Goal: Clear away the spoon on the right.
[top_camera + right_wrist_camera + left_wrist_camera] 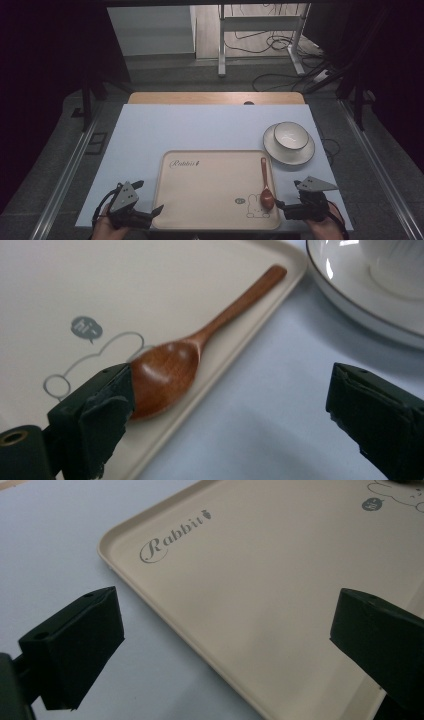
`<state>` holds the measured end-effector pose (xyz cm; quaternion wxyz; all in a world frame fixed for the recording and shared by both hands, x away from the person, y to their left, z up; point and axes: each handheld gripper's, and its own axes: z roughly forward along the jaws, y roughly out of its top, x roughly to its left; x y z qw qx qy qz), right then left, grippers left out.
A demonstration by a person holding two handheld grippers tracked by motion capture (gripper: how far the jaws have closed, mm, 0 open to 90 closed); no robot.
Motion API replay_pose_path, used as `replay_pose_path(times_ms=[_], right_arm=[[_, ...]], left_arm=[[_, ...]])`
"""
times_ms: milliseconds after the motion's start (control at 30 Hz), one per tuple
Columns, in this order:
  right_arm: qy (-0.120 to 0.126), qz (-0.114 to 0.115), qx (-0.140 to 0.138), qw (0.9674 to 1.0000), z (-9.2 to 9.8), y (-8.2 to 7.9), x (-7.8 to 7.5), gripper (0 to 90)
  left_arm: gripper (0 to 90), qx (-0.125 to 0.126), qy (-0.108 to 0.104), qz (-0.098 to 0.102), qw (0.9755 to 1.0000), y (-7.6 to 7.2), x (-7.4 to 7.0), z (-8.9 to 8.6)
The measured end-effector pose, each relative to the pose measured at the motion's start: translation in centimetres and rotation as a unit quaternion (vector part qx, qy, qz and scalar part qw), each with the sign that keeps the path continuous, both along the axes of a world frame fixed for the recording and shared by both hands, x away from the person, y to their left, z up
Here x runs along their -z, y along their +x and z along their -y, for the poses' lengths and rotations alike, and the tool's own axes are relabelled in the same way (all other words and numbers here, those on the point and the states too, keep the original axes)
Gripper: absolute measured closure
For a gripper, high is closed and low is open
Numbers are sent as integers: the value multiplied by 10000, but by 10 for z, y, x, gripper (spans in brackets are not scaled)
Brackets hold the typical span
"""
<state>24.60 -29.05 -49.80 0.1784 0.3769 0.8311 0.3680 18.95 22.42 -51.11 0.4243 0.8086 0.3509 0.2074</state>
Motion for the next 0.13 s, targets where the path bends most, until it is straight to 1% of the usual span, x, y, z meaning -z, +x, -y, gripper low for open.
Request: replay_pose_path(times_ms=[33, 133], right_arm=[[2, -36, 17, 10000, 1, 0, 1, 43], [19, -37, 63, 10000, 1, 1, 2, 19]], left_arm=[[5, 3, -2, 1, 10000, 0, 0, 0], [5, 1, 14, -15, 10000, 1, 0, 1]])
